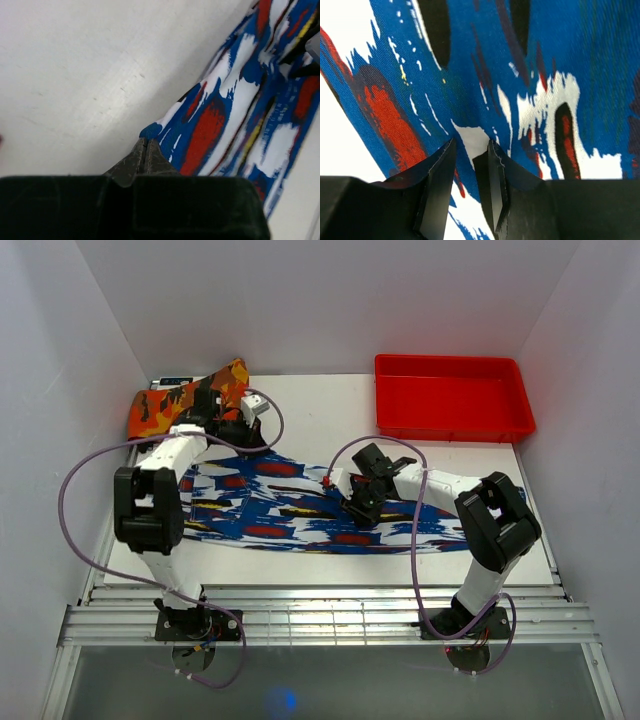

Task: Fold and stack the trousers
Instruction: Fold the trousers

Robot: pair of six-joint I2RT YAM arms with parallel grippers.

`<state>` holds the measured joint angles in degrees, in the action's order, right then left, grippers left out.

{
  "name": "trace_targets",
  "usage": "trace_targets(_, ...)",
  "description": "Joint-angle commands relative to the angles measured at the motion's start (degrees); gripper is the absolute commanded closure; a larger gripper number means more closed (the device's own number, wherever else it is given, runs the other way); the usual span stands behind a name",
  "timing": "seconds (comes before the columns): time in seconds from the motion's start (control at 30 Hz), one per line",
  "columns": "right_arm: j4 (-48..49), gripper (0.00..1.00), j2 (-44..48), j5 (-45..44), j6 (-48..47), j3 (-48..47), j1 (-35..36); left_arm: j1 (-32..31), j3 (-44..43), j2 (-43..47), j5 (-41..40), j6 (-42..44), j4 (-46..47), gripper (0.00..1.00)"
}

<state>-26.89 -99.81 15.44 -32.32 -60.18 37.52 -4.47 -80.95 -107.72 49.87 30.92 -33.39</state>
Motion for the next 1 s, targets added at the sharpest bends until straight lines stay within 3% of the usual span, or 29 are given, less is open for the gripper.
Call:
trace_targets(0.0,-4.6,0.62,-3.0,-0.7,-0.8,3.3,-0.1,-0.1,9.0,10.5,-5.7,4.1,18.4,1.0)
trace_targets(0.17,-6.4,0.62,-3.6,0.5,-1.3,3.4,-0.1,-2.1,22.4,16.5,-12.9,11.9,33.3,1.0)
trace_targets(0.2,-7.2,0.62,-3.6,0.7,-1.6,3.4,-0.1,-2.5,24.8,18.1,-14.3,13.8,40.7,1.0)
trace_targets(0.3,-8.1,0.62,-3.2,1.1,-2.0,4.0,-0.1,-4.1,30.9,18.4,-17.5,17.9,47.0,1.0)
trace_targets(0.33,-8.3,0.62,-3.1,1.2,-2.1,4.0,-0.1,-4.7,31.4,17.1,-18.7,18.4,47.1,0.95)
trace_targets(0.4,-9.0,0.59,-2.8,1.2,-2.0,3.6,-0.1,-5.4,30.3,15.8,-23.2,16.7,46.9,0.66)
trace_targets(0.43,-9.3,0.55,-2.1,1.1,-1.7,3.4,-0.1,-5.3,29.6,15.4,-24.8,15.6,46.5,0.42)
trace_targets(0.5,-9.4,0.49,-0.6,0.9,-0.7,2.4,-0.2,-4.9,27.3,16.2,-30.5,13.3,45.7,0.3)
trace_targets(0.57,-9.4,0.41,2.7,0.8,-0.1,1.5,-0.3,-2.9,24.8,19.0,-31.4,8.8,38.2,0.21)
trace_targets(0.63,-9.5,0.36,5.8,1.3,1.6,-0.4,-1.7,-1.0,19.4,21.0,-29.9,5.7,30.5,0.19)
trace_targets(0.67,-9.5,0.35,6.8,1.8,2.3,-1.0,-2.4,1.5,17.8,22.5,-28.2,3.3,21.9,0.17)
trace_targets(0.73,-9.8,0.32,8.7,2.7,3.7,-2.5,-5.6,3.9,13.8,23.5,-21.9,2.1,13.0,0.17)
trace_targets(0.8,-9.5,0.29,9.5,3.9,5.6,-3.0,-9.5,7.5,13.7,25.2,-18.2,1.1,3.4,0.17)
trace_targets(0.97,-9.4,0.32,5.9,3.8,9.2,-3.2,-15.6,10.0,23.1,27.4,-18.4,-4.0,-2.9,0.2)
